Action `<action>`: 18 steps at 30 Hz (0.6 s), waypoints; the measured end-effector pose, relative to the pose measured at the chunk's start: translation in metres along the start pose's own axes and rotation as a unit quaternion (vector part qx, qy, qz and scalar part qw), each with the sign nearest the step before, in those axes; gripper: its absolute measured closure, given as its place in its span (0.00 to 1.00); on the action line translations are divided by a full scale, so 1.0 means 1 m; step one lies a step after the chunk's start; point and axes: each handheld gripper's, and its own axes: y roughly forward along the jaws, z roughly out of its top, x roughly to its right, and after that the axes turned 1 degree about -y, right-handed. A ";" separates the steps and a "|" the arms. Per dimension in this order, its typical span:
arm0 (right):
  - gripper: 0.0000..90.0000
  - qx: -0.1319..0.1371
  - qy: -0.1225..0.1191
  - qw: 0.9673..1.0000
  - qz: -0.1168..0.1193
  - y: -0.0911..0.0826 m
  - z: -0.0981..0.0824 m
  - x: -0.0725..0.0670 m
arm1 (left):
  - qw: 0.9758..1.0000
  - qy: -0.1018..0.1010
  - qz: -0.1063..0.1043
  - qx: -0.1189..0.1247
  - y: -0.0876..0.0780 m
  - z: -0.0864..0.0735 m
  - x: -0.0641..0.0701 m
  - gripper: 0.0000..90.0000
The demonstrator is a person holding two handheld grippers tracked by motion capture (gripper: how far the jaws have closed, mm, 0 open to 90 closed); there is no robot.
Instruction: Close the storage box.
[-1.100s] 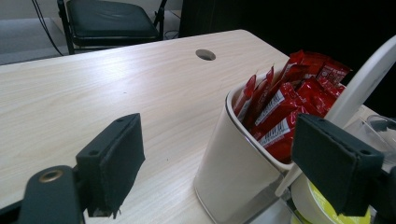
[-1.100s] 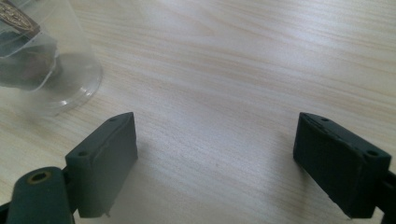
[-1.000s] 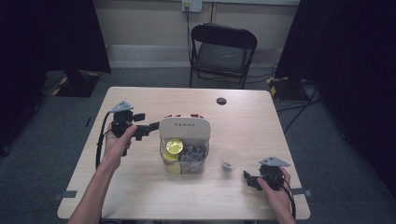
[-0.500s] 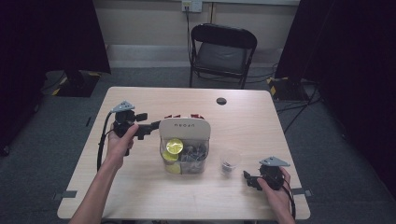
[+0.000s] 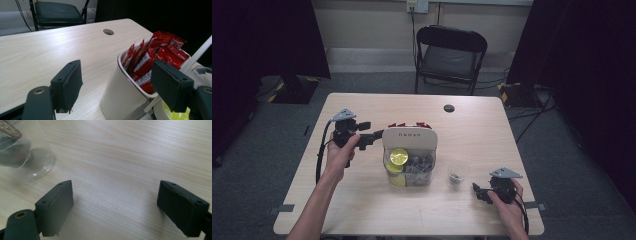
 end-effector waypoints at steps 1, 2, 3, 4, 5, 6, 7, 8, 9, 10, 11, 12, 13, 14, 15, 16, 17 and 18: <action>0.15 0.000 0.000 1.000 0.000 0.000 0.000 0.000 | 1.000 0.001 -0.001 -0.001 0.000 0.000 0.000 0.28; 0.15 0.000 0.000 1.000 0.000 0.000 0.000 0.000 | 1.000 0.001 -0.002 0.000 0.000 0.000 0.000 0.28; 0.15 0.000 0.000 1.000 0.000 0.000 0.000 0.000 | 1.000 0.003 -0.002 0.000 -0.001 0.000 0.000 0.28; 0.15 0.000 0.000 1.000 0.000 0.000 0.000 0.000 | 1.000 0.003 -0.003 0.000 -0.001 0.000 0.001 0.28; 0.15 0.000 0.000 1.000 0.000 0.000 0.000 0.000 | 1.000 0.002 -0.005 0.001 -0.002 0.000 0.001 0.28; 0.15 0.000 0.000 1.000 0.000 0.000 0.000 0.000 | 1.000 -0.001 -0.007 0.004 -0.002 0.000 0.002 0.28; 0.15 0.000 0.000 1.000 0.000 0.000 0.000 0.000 | 1.000 0.003 -0.007 0.003 -0.003 0.001 0.001 0.28; 0.15 0.000 0.000 1.000 0.000 0.000 0.000 0.000 | 1.000 0.001 -0.011 0.006 -0.003 0.001 0.002 0.28; 0.15 0.000 0.000 1.000 0.000 0.000 0.000 0.000 | 1.000 0.002 -0.012 0.006 -0.004 0.002 0.003 0.28; 0.15 0.000 0.000 1.000 0.000 0.000 0.000 0.000 | 1.000 0.005 -0.011 0.004 -0.005 0.003 0.003 0.28; 0.15 0.000 0.000 1.000 0.000 0.000 0.000 0.000 | 1.000 0.005 -0.013 0.007 -0.005 0.003 0.004 0.28; 0.15 0.000 0.000 1.000 0.000 0.000 0.000 0.000 | 1.000 0.004 -0.015 0.008 -0.006 0.004 0.005 0.28; 0.15 0.000 0.000 1.000 0.000 0.000 0.000 0.000 | 1.000 0.007 -0.016 0.008 -0.006 0.004 0.005 0.27; 0.15 0.000 0.000 1.000 0.000 0.000 0.000 0.000 | 1.000 0.006 -0.015 0.007 -0.006 0.004 0.005 0.27; 0.15 0.000 0.000 1.000 0.000 0.000 0.000 0.000 | 1.000 0.007 -0.015 0.006 -0.007 0.005 0.005 0.26; 0.15 0.000 0.000 1.000 0.000 0.000 0.000 0.000 | 1.000 0.005 -0.015 0.006 -0.007 0.005 0.005 0.26; 0.15 0.000 0.000 1.000 0.000 0.000 0.000 0.000 | 1.000 0.005 -0.017 0.006 -0.007 0.005 0.005 0.25; 0.15 0.000 0.000 1.000 0.000 0.000 0.000 0.000 | 1.000 0.005 -0.018 0.004 -0.007 0.005 0.005 0.25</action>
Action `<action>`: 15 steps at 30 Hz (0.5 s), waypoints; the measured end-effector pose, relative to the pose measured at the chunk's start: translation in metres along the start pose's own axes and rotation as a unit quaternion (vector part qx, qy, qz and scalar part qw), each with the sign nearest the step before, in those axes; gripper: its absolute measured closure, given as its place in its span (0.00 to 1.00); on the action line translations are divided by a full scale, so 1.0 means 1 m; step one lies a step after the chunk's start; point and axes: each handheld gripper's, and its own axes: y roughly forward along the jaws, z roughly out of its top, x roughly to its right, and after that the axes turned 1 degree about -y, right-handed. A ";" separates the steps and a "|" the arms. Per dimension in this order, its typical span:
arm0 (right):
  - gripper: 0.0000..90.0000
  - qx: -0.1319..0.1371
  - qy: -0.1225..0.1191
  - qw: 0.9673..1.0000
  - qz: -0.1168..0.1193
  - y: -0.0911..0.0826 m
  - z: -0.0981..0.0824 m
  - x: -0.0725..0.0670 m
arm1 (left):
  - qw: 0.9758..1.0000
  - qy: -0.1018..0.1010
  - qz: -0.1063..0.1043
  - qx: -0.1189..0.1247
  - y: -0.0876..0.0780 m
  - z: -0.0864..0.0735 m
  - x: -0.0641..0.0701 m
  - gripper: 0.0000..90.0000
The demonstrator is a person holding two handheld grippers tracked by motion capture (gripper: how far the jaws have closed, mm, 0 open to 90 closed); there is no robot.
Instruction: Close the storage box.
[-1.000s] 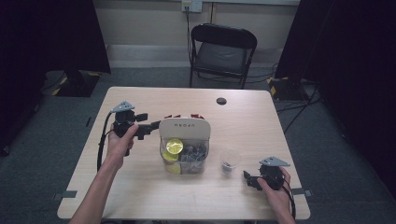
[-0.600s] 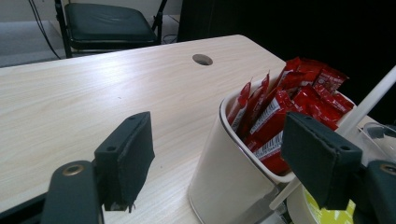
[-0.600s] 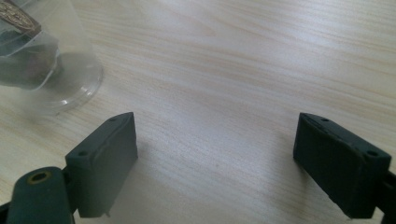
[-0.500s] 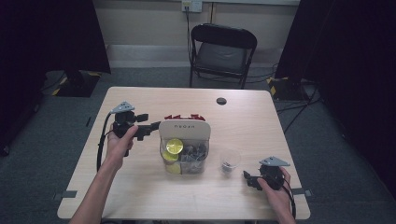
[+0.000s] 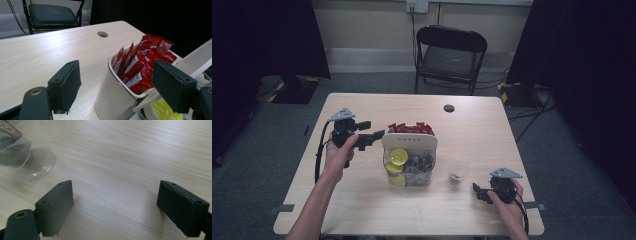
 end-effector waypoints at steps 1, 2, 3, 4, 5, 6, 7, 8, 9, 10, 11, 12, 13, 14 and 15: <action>0.15 0.000 0.000 1.000 0.000 0.000 0.000 0.000 | 1.000 -0.001 -0.001 0.000 0.000 0.000 0.000 0.25; 0.15 0.000 0.000 1.000 0.000 0.000 0.000 0.000 | 1.000 0.000 -0.001 -0.001 0.000 0.000 0.001 0.25; 0.15 0.000 0.000 1.000 0.000 0.000 0.000 0.000 | 1.000 -0.001 -0.004 0.001 0.001 0.000 0.001 0.25; 0.15 0.000 0.000 1.000 0.000 0.000 0.000 0.000 | 1.000 0.000 -0.003 0.000 0.001 0.000 0.002 0.25; 0.15 0.000 0.000 1.000 0.000 0.000 0.000 0.000 | 1.000 0.001 -0.004 -0.001 0.002 0.000 0.002 0.25; 0.15 0.000 0.000 1.000 0.000 0.000 0.000 0.000 | 1.000 0.000 -0.008 0.000 0.003 0.000 0.003 0.25; 0.15 0.000 0.000 1.000 -0.001 0.000 0.000 0.000 | 1.000 0.001 -0.009 -0.002 0.004 0.000 0.003 0.25; 0.15 0.000 -0.001 1.000 -0.001 0.000 0.000 0.000 | 1.000 -0.002 -0.009 -0.004 0.005 0.001 0.003 0.24; 0.15 0.000 0.000 1.000 -0.001 0.000 0.000 0.000 | 1.000 -0.002 -0.009 -0.005 0.005 0.000 0.003 0.24; 0.15 0.000 0.000 1.000 -0.001 0.000 0.000 0.000 | 1.000 -0.002 -0.010 -0.005 0.006 0.000 0.003 0.24; 0.15 0.000 0.000 1.000 -0.001 0.000 0.000 0.000 | 1.000 -0.003 -0.013 -0.005 0.007 0.000 0.003 0.24; 0.15 0.000 0.000 1.000 0.000 0.000 0.000 0.000 | 1.000 -0.001 -0.013 -0.009 0.008 0.000 0.003 0.24; 0.15 0.000 0.000 1.000 0.000 0.000 0.000 0.000 | 1.000 -0.001 -0.012 -0.010 0.008 0.001 0.003 0.24; 0.15 0.000 0.000 1.000 0.000 0.000 0.000 0.000 | 1.000 0.000 -0.014 -0.009 0.009 0.001 0.004 0.24; 0.15 0.000 0.000 1.000 0.000 0.000 0.000 0.000 | 1.000 0.000 -0.014 -0.009 0.009 0.001 0.004 0.24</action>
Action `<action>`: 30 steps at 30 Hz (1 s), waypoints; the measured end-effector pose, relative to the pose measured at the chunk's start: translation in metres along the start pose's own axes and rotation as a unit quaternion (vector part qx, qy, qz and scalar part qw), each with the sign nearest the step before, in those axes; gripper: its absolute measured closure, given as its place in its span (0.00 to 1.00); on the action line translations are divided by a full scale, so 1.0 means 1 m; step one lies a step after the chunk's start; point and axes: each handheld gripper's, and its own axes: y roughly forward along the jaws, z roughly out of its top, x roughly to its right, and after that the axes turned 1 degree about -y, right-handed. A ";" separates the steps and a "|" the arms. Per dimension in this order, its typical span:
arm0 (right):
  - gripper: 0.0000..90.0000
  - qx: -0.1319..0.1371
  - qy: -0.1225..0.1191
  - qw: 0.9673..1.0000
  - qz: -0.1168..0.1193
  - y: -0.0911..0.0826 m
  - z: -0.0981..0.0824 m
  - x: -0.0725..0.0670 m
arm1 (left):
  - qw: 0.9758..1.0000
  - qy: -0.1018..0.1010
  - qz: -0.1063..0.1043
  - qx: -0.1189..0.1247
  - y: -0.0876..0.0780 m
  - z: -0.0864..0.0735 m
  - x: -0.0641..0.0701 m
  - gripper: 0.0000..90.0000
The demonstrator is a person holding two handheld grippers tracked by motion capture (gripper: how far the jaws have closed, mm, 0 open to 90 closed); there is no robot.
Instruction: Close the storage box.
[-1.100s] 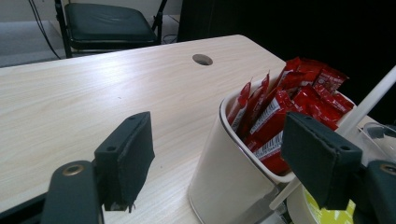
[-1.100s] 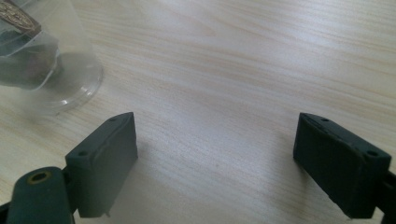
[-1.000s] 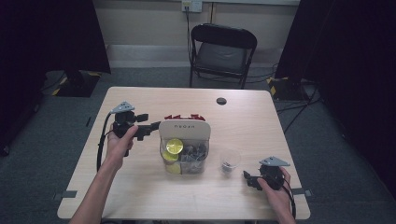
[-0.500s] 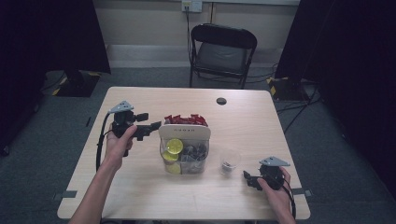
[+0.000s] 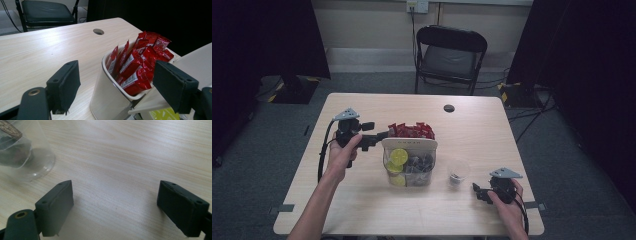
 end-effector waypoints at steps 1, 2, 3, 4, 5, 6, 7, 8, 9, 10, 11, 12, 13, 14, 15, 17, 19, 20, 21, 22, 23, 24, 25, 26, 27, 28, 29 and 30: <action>0.15 0.000 0.000 1.000 0.000 0.000 0.000 0.000 | 1.000 0.000 0.001 -0.001 0.000 0.000 0.000 0.24; 0.15 0.000 0.000 1.000 0.000 0.000 0.000 0.000 | 1.000 0.001 0.002 -0.002 0.000 0.000 0.001 0.24; 0.15 0.000 0.000 1.000 0.000 0.000 0.000 0.000 | 1.000 0.001 -0.001 -0.001 0.001 0.000 0.001 0.24; 0.15 0.000 0.000 1.000 0.000 0.000 0.000 0.000 | 1.000 0.000 -0.001 -0.002 0.001 0.000 0.001 0.24; 0.15 0.000 -0.001 1.000 0.000 0.000 0.000 0.000 | 1.000 0.001 -0.001 -0.002 0.001 -0.001 0.001 0.24; 0.15 0.000 -0.001 1.000 0.000 0.000 0.000 0.000 | 1.000 0.002 -0.002 -0.004 0.001 -0.001 0.002 0.24; 0.15 0.000 -0.001 1.000 0.000 0.000 0.000 0.000 | 1.000 0.003 -0.003 -0.005 0.001 -0.001 0.002 0.24; 0.15 0.000 -0.001 1.000 0.000 0.000 0.000 0.000 | 1.000 0.003 -0.004 -0.004 0.001 -0.001 0.002 0.24; 0.15 0.000 0.000 1.000 0.000 0.000 0.000 0.000 | 1.000 0.002 -0.006 -0.004 0.002 -0.002 0.003 0.24; 0.15 0.000 -0.001 1.000 0.000 0.000 0.000 0.000 | 1.000 0.002 -0.007 -0.005 0.002 -0.002 0.003 0.24; 0.15 0.000 -0.001 1.000 0.000 0.000 0.000 0.000 | 1.000 0.004 -0.006 -0.012 0.002 -0.002 0.004 0.24; 0.15 0.000 0.000 1.000 0.000 0.000 0.000 0.000 | 1.000 0.005 -0.010 -0.012 0.003 -0.003 0.004 0.23; 0.15 0.000 -0.001 1.000 0.000 0.000 0.000 0.000 | 1.000 0.007 -0.012 -0.014 0.003 -0.003 0.005 0.23; 0.15 0.000 -0.001 1.000 0.000 0.000 0.000 0.000 | 1.000 0.008 -0.012 -0.015 0.004 -0.003 0.006 0.23; 0.15 0.000 -0.001 1.000 0.000 0.000 0.000 0.000 | 1.000 0.010 -0.013 -0.014 0.004 -0.003 0.006 0.23; 0.15 0.000 -0.001 1.000 0.000 0.000 0.000 0.000 | 1.000 0.011 -0.014 -0.016 0.005 -0.003 0.007 0.23; 0.15 0.001 -0.001 1.000 0.000 0.000 0.000 0.000 | 1.000 0.013 -0.013 -0.021 0.005 -0.004 0.008 0.23; 0.15 0.001 -0.001 1.000 0.001 0.000 -0.001 0.000 | 1.000 0.012 -0.013 -0.022 0.005 -0.004 0.008 0.22; 0.15 0.001 -0.002 1.000 0.002 -0.001 -0.001 0.000 | 1.000 0.014 -0.015 -0.022 0.006 -0.005 0.009 0.23; 0.15 0.001 -0.002 1.000 0.002 -0.001 -0.001 0.000 | 1.000 0.013 -0.016 -0.023 0.006 -0.005 0.009 0.23; 0.15 0.001 -0.002 1.000 0.002 -0.001 -0.001 0.000 | 0.999 0.012 -0.018 -0.024 0.006 -0.006 0.009 0.22; 0.15 0.001 -0.002 1.000 0.002 -0.001 -0.001 0.000 | 1.000 0.012 -0.015 -0.024 0.006 -0.006 0.009 0.22; 0.15 0.001 -0.002 1.000 0.002 -0.001 -0.001 0.000 | 0.999 0.014 -0.013 -0.026 0.006 -0.006 0.009 0.22; 0.15 0.001 -0.002 1.000 0.002 -0.001 -0.001 -0.001 | 0.999 0.013 -0.014 -0.027 0.006 -0.007 0.009 0.22; 0.15 0.001 -0.001 1.000 0.002 -0.001 -0.001 -0.001 | 0.999 0.011 -0.016 -0.025 0.007 -0.008 0.009 0.22; 0.15 0.001 -0.001 1.000 0.002 -0.001 -0.001 -0.001 | 0.999 0.012 -0.015 -0.027 0.007 -0.008 0.009 0.22; 0.15 0.001 -0.001 1.000 0.002 -0.001 -0.001 -0.001 | 0.999 0.013 -0.015 -0.028 0.007 -0.008 0.009 0.22; 0.15 0.001 -0.001 1.000 0.002 -0.001 -0.001 -0.001 | 0.999 0.014 -0.015 -0.030 0.007 -0.009 0.009 0.22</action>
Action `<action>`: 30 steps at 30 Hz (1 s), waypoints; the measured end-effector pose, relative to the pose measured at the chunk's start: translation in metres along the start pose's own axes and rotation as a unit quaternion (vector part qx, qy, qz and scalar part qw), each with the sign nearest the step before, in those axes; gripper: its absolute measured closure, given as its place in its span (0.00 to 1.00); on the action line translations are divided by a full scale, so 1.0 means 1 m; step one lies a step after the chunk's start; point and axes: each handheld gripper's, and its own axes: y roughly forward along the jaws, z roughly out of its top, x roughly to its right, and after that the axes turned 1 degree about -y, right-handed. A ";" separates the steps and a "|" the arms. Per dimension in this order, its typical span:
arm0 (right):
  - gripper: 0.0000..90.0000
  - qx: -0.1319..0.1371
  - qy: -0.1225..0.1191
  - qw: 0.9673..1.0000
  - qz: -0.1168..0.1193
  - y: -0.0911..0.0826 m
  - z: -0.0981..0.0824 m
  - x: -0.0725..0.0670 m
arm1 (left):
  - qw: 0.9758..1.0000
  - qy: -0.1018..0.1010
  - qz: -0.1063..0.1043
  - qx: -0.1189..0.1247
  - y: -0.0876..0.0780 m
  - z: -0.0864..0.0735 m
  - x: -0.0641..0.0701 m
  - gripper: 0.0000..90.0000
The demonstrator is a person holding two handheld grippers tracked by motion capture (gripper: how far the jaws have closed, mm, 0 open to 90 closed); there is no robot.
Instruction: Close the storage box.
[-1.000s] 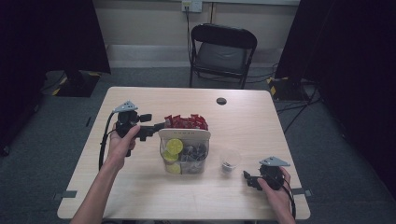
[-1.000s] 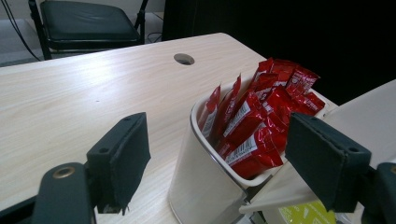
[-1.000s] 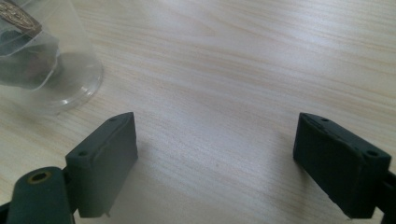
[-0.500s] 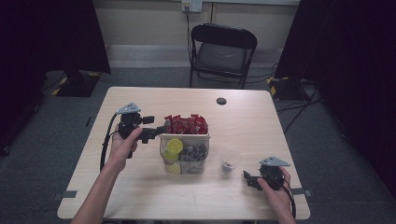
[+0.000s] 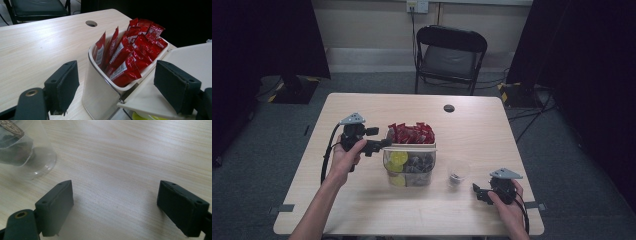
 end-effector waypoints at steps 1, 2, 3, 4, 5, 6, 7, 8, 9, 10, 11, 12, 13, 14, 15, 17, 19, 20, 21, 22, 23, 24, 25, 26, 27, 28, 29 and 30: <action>0.15 0.000 0.000 1.000 0.000 0.000 0.000 0.000 | 1.000 0.000 0.000 -0.002 0.000 -0.001 0.000 0.22; 0.15 0.000 0.000 1.000 0.000 0.000 0.000 0.000 | 1.000 -0.001 -0.001 -0.002 0.001 -0.001 0.000 0.22; 0.15 0.000 0.000 1.000 0.000 0.000 0.000 0.000 | 1.000 -0.002 -0.002 -0.002 0.001 -0.002 0.000 0.22; 0.15 0.000 0.000 1.000 0.000 0.000 0.000 0.000 | 1.000 0.000 -0.002 -0.005 0.001 -0.002 0.000 0.22; 0.15 0.000 0.000 1.000 0.000 0.000 0.000 0.000 | 1.000 -0.001 -0.003 -0.005 0.002 -0.003 0.000 0.22; 0.15 0.000 0.000 1.000 0.000 0.000 0.000 0.000 | 1.000 -0.002 -0.003 -0.007 0.003 -0.003 0.000 0.22; 0.15 0.000 0.000 1.000 0.000 0.000 0.000 0.000 | 1.000 -0.001 -0.002 -0.009 0.004 -0.004 0.000 0.22; 0.15 0.000 0.000 1.000 0.000 0.000 0.000 0.000 | 1.000 0.000 -0.002 -0.012 0.004 -0.005 0.000 0.22; 0.15 0.000 0.000 1.000 0.000 0.000 0.000 0.000 | 1.000 -0.001 -0.003 -0.014 0.005 -0.006 0.000 0.22; 0.15 0.000 0.000 1.000 0.000 0.000 0.000 0.000 | 1.000 -0.002 -0.004 -0.016 0.005 -0.006 0.000 0.22; 0.15 0.000 0.000 1.000 0.000 0.000 0.000 0.000 | 1.000 -0.002 -0.005 -0.023 0.005 -0.007 -0.001 0.22; 0.15 0.000 0.000 1.000 0.000 0.000 0.000 0.000 | 1.000 -0.005 -0.010 -0.022 0.006 -0.007 -0.001 0.22; 0.15 0.000 0.000 1.000 0.000 0.000 0.000 0.000 | 1.000 -0.004 -0.011 -0.025 0.006 -0.008 -0.001 0.22; 0.15 0.000 0.000 1.000 0.000 0.000 0.000 0.000 | 1.000 -0.004 -0.008 -0.027 0.007 -0.009 -0.001 0.22; 0.15 0.000 0.000 1.000 0.000 0.000 0.000 0.000 | 1.000 -0.005 -0.006 -0.029 0.007 -0.010 -0.001 0.22; 0.15 0.000 0.000 1.000 0.000 0.000 0.000 0.000 | 0.999 -0.006 -0.005 -0.035 0.008 -0.012 -0.003 0.22; 0.15 0.000 0.000 1.000 0.000 0.000 0.000 0.000 | 0.999 -0.007 -0.003 -0.041 0.010 -0.015 -0.004 0.22; 0.15 0.000 0.000 1.000 0.000 0.000 0.000 0.000 | 0.999 -0.006 0.005 -0.045 0.011 -0.016 -0.004 0.22; 0.15 0.000 0.000 1.000 0.000 0.000 0.000 0.000 | 0.999 -0.005 0.008 -0.047 0.012 -0.018 -0.005 0.21; 0.15 0.000 0.000 1.000 0.000 0.000 0.000 0.000 | 0.999 -0.006 0.006 -0.049 0.012 -0.019 -0.006 0.20; 0.15 0.000 0.000 1.000 0.000 0.000 0.000 0.000 | 0.999 -0.013 -0.001 -0.048 0.013 -0.021 -0.007 0.18; 0.15 0.000 0.000 1.000 0.000 0.000 0.000 0.000 | 0.999 -0.013 -0.003 -0.049 0.012 -0.021 -0.007 0.18; 0.15 0.000 0.000 1.000 0.000 0.000 0.000 0.000 | 0.999 -0.008 -0.001 -0.051 0.012 -0.020 -0.008 0.18; 0.15 0.000 0.000 1.000 0.000 0.000 0.000 0.000 | 0.999 -0.006 0.001 -0.052 0.011 -0.020 -0.007 0.18; 0.15 0.000 0.000 1.000 0.000 0.000 0.000 0.000 | 0.999 -0.005 0.001 -0.052 0.011 -0.020 -0.007 0.18; 0.15 0.000 0.000 1.000 0.000 0.000 0.000 0.000 | 0.999 -0.005 0.001 -0.053 0.011 -0.021 -0.007 0.18; 0.15 0.000 0.000 1.000 0.000 0.000 0.000 0.000 | 0.999 -0.006 0.000 -0.053 0.011 -0.021 -0.006 0.18; 0.15 0.000 0.000 1.000 0.000 0.000 0.000 0.000 | 0.999 -0.007 -0.001 -0.052 0.011 -0.021 -0.006 0.18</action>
